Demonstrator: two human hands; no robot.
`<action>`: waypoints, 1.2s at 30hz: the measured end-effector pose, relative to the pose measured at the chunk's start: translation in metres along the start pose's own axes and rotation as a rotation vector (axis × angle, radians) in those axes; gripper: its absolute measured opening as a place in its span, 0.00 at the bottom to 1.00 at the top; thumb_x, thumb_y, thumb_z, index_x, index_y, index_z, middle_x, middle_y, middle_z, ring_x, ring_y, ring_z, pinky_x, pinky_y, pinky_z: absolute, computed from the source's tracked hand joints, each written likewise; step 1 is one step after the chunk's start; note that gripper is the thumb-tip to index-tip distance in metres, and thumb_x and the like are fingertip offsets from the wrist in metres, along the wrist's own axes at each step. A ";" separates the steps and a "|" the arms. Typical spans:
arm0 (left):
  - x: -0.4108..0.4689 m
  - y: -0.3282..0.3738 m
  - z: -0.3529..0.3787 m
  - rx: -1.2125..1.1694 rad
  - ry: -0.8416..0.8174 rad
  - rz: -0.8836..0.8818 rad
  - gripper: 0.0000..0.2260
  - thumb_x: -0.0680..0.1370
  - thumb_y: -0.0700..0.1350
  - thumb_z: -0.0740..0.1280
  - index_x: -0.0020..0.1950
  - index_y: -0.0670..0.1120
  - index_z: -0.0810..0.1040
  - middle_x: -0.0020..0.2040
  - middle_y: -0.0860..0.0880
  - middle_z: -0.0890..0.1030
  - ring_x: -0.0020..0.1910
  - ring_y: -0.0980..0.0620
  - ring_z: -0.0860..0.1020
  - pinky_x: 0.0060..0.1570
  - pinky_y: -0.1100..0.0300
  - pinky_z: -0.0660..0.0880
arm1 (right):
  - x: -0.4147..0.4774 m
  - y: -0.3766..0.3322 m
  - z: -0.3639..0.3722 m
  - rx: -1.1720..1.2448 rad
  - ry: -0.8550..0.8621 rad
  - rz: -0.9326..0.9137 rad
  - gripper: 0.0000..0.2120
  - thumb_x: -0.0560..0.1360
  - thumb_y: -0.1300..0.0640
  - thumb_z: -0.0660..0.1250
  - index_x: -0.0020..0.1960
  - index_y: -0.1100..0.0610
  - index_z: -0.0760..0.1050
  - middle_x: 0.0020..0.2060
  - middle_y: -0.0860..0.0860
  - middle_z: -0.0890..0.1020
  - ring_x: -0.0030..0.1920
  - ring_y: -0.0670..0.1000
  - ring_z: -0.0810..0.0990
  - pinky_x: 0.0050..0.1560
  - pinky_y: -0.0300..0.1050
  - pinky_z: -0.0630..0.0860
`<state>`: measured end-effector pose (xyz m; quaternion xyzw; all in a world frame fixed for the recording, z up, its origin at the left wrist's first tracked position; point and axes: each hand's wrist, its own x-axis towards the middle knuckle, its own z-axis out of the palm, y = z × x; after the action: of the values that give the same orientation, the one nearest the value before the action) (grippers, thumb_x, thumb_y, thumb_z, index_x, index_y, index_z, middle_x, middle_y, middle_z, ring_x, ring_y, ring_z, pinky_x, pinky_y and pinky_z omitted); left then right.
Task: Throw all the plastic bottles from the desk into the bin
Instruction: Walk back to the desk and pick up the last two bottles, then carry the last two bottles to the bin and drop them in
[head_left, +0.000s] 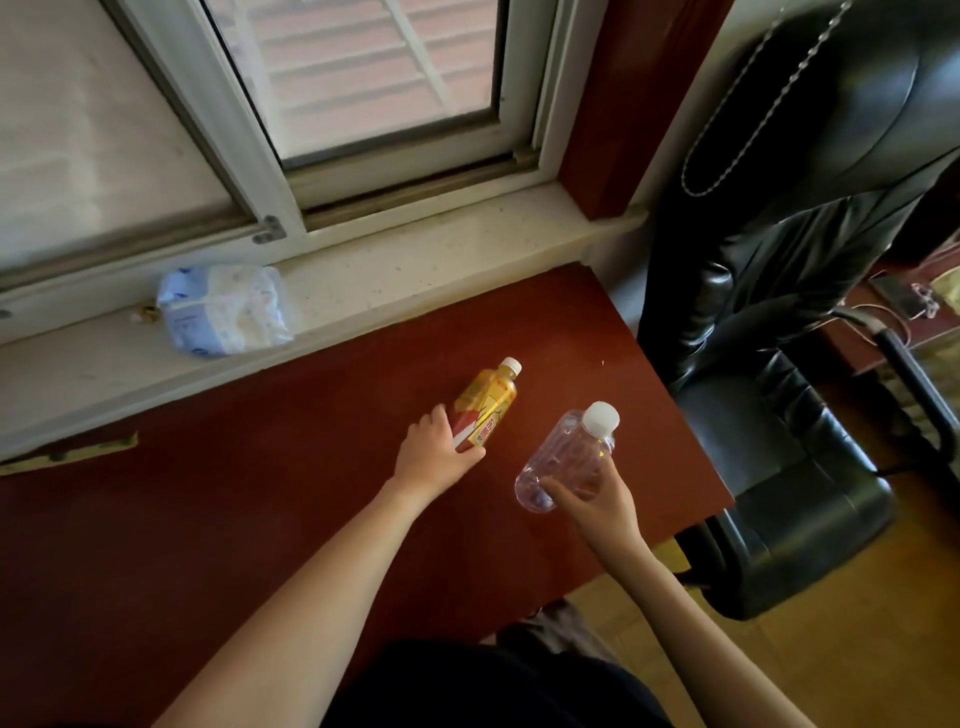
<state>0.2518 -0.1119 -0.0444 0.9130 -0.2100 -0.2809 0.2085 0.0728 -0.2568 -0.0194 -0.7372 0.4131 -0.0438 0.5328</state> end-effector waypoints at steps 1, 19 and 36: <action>0.001 0.002 0.001 -0.039 -0.027 -0.024 0.35 0.69 0.63 0.69 0.66 0.41 0.65 0.61 0.42 0.75 0.59 0.43 0.75 0.55 0.50 0.76 | 0.001 0.000 -0.002 -0.002 -0.001 0.001 0.31 0.66 0.51 0.79 0.66 0.52 0.71 0.51 0.46 0.84 0.49 0.41 0.83 0.50 0.39 0.79; -0.126 0.001 -0.063 -0.815 -0.210 0.127 0.28 0.68 0.54 0.73 0.66 0.52 0.71 0.57 0.53 0.82 0.55 0.58 0.80 0.52 0.64 0.75 | -0.086 -0.005 -0.031 0.161 0.179 -0.090 0.30 0.67 0.50 0.78 0.65 0.50 0.72 0.48 0.42 0.83 0.46 0.41 0.84 0.47 0.37 0.79; -0.155 0.084 0.070 -0.413 -0.668 0.286 0.27 0.69 0.51 0.74 0.64 0.51 0.68 0.54 0.53 0.79 0.51 0.56 0.79 0.44 0.64 0.76 | -0.289 0.136 -0.094 0.420 0.796 0.263 0.21 0.68 0.54 0.77 0.56 0.45 0.73 0.53 0.47 0.81 0.49 0.48 0.83 0.44 0.38 0.81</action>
<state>0.0706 -0.1223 0.0102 0.6724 -0.3303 -0.5658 0.3446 -0.2399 -0.1498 0.0178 -0.4807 0.6575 -0.3380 0.4717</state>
